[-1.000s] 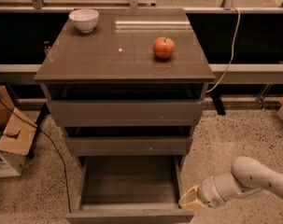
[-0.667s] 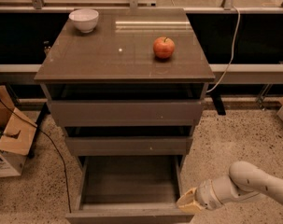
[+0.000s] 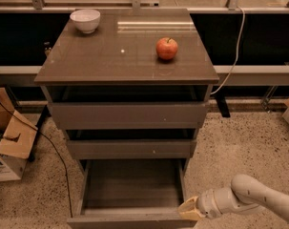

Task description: Close bottom drawer

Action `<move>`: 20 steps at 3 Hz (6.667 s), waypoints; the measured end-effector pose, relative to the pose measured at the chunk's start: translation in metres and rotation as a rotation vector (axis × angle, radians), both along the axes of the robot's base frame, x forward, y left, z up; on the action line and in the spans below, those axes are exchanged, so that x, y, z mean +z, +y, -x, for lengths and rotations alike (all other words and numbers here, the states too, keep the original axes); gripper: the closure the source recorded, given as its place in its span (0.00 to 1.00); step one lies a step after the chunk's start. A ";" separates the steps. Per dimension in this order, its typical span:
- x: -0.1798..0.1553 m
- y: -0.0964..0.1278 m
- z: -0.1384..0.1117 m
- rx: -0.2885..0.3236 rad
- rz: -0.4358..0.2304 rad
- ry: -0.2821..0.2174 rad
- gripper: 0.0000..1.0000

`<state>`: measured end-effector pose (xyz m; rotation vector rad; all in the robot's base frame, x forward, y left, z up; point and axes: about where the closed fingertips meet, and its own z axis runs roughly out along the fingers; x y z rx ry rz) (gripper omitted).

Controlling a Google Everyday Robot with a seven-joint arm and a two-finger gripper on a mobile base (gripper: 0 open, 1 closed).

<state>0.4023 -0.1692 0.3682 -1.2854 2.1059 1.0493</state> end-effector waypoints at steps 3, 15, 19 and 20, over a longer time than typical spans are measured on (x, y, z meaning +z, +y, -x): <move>-0.054 -0.001 -0.004 -0.016 -0.031 0.118 1.00; -0.186 0.030 -0.057 -0.251 -0.225 -0.061 1.00; -0.179 0.060 -0.126 -0.356 -0.369 -0.252 1.00; -0.176 0.067 -0.151 -0.388 -0.401 -0.291 1.00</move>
Offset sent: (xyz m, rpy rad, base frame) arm 0.0109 -0.0065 -0.0663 0.0725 0.0767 -0.0671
